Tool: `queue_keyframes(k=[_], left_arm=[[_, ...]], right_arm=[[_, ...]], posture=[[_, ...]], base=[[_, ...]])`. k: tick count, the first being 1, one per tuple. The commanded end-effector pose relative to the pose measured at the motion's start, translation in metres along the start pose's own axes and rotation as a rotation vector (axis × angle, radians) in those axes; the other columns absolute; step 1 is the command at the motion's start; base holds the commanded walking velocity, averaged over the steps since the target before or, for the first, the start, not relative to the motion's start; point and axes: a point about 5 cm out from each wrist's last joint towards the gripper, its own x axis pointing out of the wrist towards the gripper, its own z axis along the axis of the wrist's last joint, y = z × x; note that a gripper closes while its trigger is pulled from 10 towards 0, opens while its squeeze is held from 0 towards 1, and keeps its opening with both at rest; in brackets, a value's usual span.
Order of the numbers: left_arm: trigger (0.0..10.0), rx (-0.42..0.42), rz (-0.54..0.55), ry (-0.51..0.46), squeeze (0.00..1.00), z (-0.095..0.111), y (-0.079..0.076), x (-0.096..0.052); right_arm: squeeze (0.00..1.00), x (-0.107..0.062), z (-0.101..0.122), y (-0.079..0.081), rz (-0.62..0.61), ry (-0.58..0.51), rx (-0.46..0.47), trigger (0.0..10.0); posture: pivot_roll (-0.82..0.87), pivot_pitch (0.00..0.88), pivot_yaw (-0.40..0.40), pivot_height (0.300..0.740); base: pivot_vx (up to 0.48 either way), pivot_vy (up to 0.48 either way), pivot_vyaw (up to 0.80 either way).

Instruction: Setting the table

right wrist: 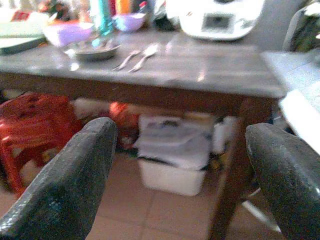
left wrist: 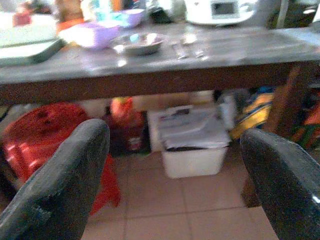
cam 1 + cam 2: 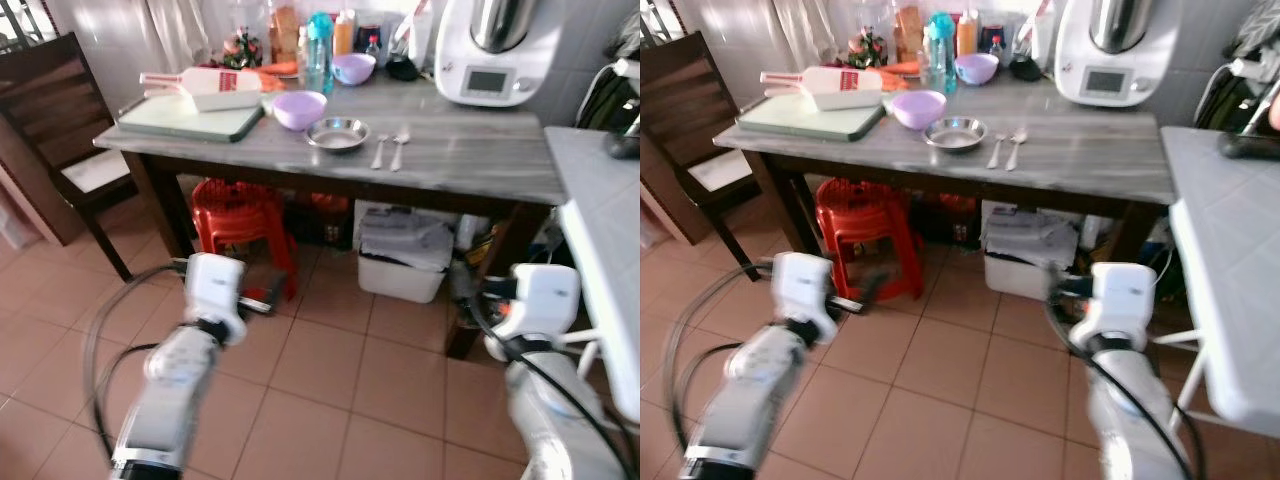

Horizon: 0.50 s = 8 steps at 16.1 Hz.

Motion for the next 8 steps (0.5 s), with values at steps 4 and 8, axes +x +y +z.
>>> queue_keyframes(k=[4,8], left_arm=[[10.0,0.009,0.019,-0.001,0.00,0.0027,0.0076,-0.0018],[10.0,0.008,0.016,-0.002,0.00,0.0028,0.0067,-0.0016]], right_arm=[[0.00,0.0007,0.0045,0.0066,0.014,-0.020,0.012,10.0],[0.00,0.0002,0.0057,0.0050,0.007,-0.027,0.012,10.0]], posture=[[-0.05,0.000,0.034,0.740],[-0.06,0.000,0.034,0.740]], base=[[0.000,-0.311,0.00],[0.000,-0.308,0.00]])
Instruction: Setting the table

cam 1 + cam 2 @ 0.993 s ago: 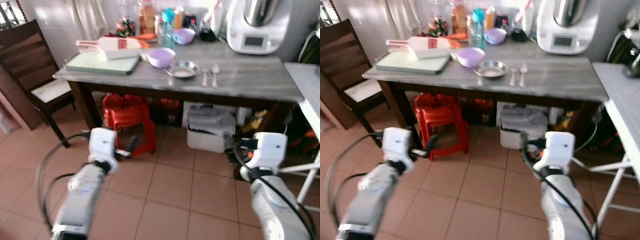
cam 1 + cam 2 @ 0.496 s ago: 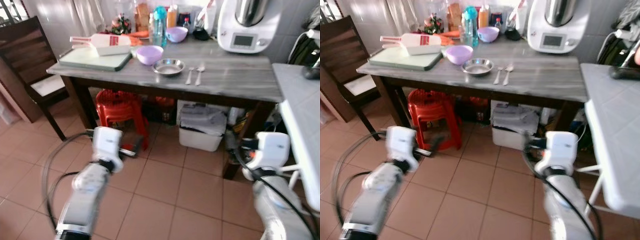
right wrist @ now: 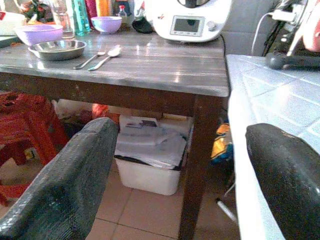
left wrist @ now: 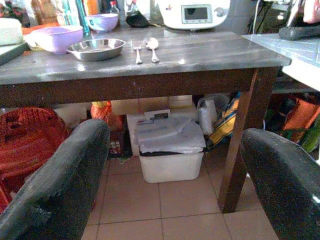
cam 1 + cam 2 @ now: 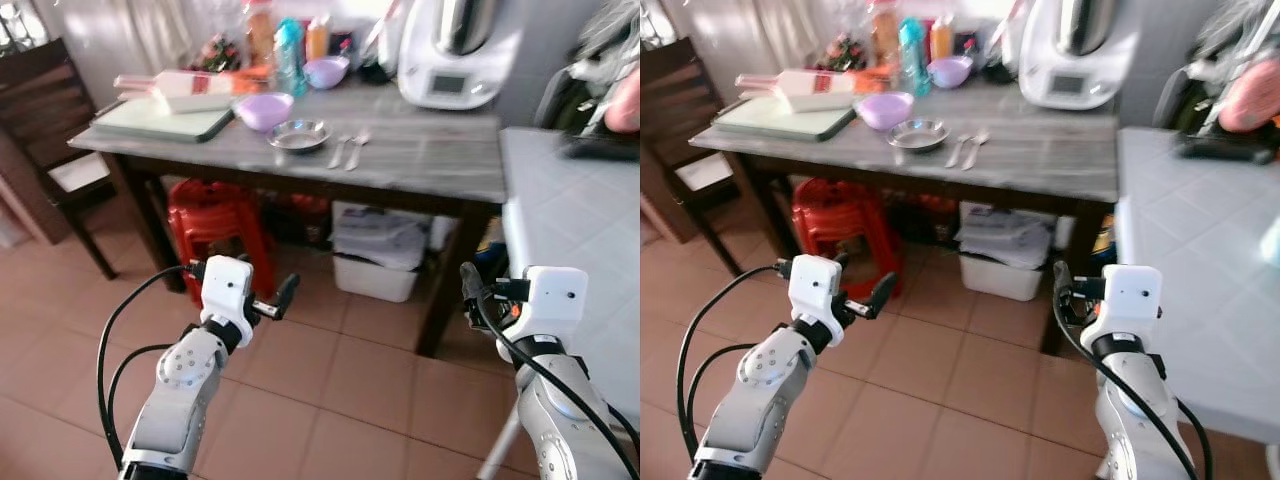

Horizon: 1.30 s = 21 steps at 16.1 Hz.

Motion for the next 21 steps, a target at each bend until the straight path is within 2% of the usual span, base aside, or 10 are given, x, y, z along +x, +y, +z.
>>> queue_keyframes(k=[1,4,9,17,19,21], left_arm=[[10.0,0.010,0.023,0.007,0.00,0.0006,0.0079,-0.0031],[10.0,0.009,0.019,0.005,0.00,0.0010,0.0068,-0.0018],[10.0,0.009,0.015,0.007,0.00,0.0004,0.0059,-0.0006],[10.0,0.009,0.014,0.003,0.00,0.0013,0.0035,0.0026],[10.0,-0.002,0.020,-0.026,0.00,0.0052,0.0009,0.0069],[10.0,-0.027,-0.024,-0.040,0.00,0.0073,-0.0017,0.0050]], right_arm=[[0.00,0.0008,0.0052,0.0064,0.011,-0.026,0.022,10.0],[0.00,0.0017,0.0065,0.0037,-0.014,-0.030,0.042,10.0],[0.00,0.0015,0.0048,0.0024,-0.020,-0.020,0.038,10.0],[0.00,0.0016,0.0034,0.0025,-0.019,-0.020,0.024,10.0],[0.00,0.0035,0.0031,0.0030,-0.015,-0.020,0.018,10.0],[0.00,0.0046,0.0037,0.0020,-0.016,-0.023,0.015,10.0]], posture=[[-0.06,0.000,0.034,0.740],[-0.06,0.000,0.037,0.740],[-0.06,0.000,0.036,0.740],[-0.06,0.000,0.039,0.740],[-0.06,0.000,0.038,0.740],[-0.06,0.000,0.036,0.740]], base=[[0.000,-0.311,0.00],[0.000,-0.309,0.00],[0.000,-0.309,-0.71],[0.000,-0.298,0.00],[0.000,0.000,0.00],[0.000,0.000,0.00]])
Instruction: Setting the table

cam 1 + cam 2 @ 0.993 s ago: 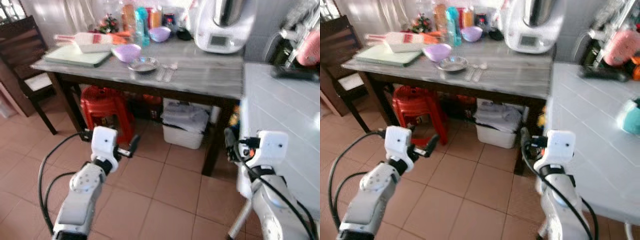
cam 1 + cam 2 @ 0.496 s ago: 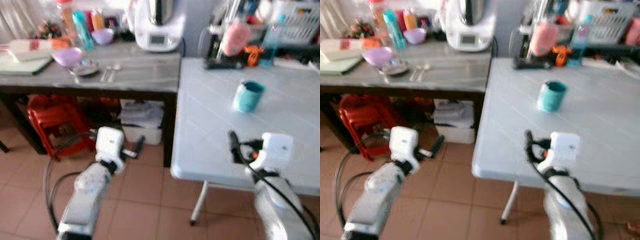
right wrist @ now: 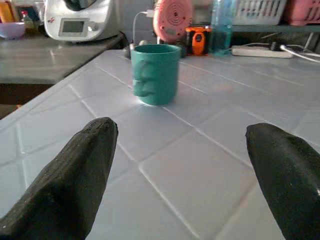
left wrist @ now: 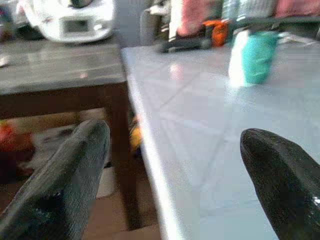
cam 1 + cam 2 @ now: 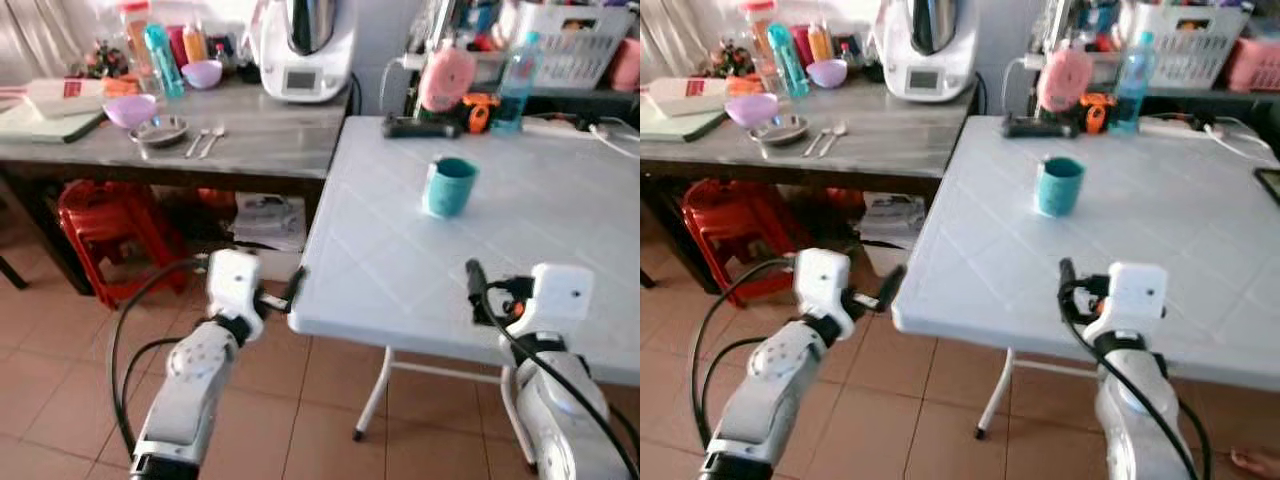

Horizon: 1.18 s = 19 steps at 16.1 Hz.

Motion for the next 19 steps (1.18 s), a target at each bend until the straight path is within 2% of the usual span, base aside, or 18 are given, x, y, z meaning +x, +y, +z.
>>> queue_keyframes(k=[1,6,19], left_arm=[[10.0,0.010,0.012,-0.007,0.00,0.003,0.010,-0.004],[10.0,-0.043,-0.065,-0.019,0.00,0.004,-0.003,-0.002],[10.0,-0.047,-0.067,-0.008,0.00,0.002,-0.004,-0.004]], right_arm=[[0.00,0.002,0.003,0.006,0.021,-0.016,0.008,10.0],[0.00,0.001,0.003,0.007,0.020,-0.019,0.009,10.0],[0.00,0.003,0.004,0.004,0.010,-0.020,-0.007,10.0]], posture=[[-0.06,0.000,0.036,0.740],[-0.06,0.000,0.040,0.740],[-0.06,0.000,0.035,0.740]], base=[[0.000,0.000,0.00],[0.121,0.000,0.00],[0.336,0.000,0.00]])
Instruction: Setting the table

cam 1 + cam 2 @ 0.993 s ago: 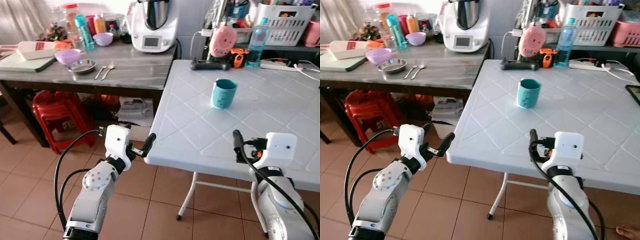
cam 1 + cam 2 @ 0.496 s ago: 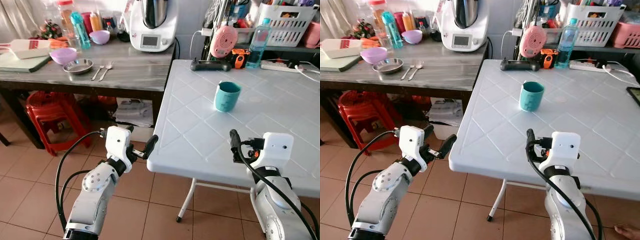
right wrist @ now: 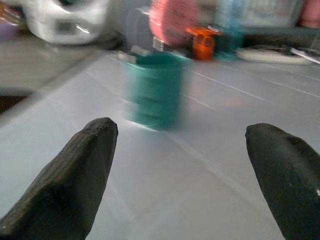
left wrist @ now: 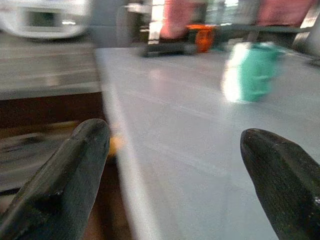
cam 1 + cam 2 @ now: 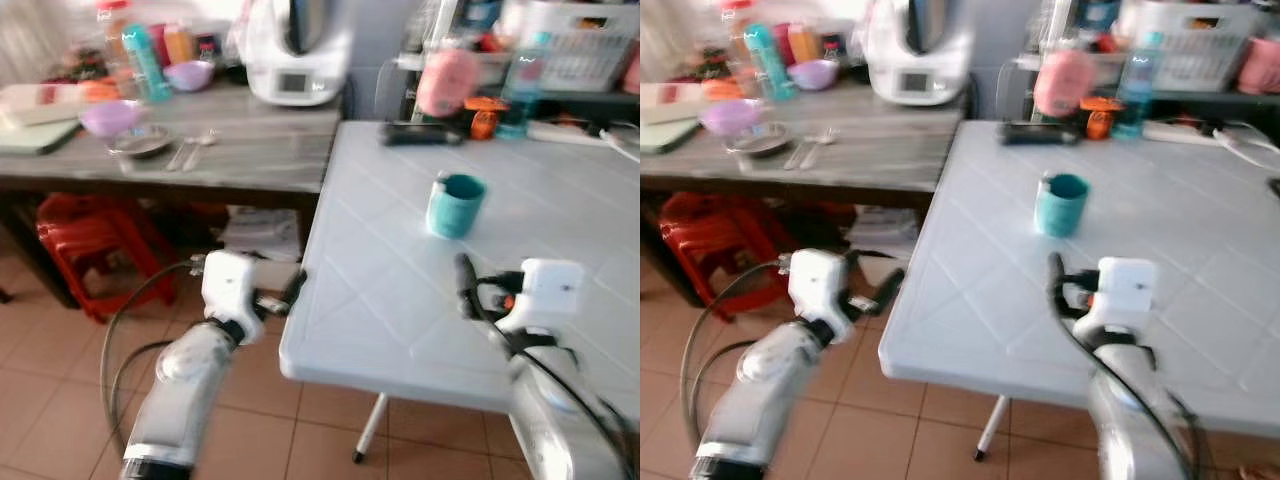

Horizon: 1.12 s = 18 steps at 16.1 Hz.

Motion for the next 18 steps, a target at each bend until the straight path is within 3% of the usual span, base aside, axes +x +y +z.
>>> queue_keyframes(k=[1,11,18], left_arm=[[10.0,0.033,0.025,0.001,0.00,0.0045,0.0095,-0.0050],[10.0,0.045,0.028,0.027,0.00,0.0017,0.0102,-0.0054],[10.0,0.060,0.020,0.044,0.00,-0.0027,0.0122,-0.0092]], right_arm=[[0.00,0.0020,0.0051,0.0084,0.024,-0.021,0.013,10.0],[0.00,0.0007,0.0040,0.0135,0.039,-0.022,0.018,10.0],[0.00,0.0050,0.0058,0.0178,0.043,-0.027,0.024,10.0]], posture=[[-0.06,0.000,0.035,0.740],[-0.06,0.003,0.036,0.740],[-0.06,0.006,0.032,0.740]], base=[[0.322,0.000,0.00],[0.322,0.000,0.00],[0.000,0.000,0.00]])
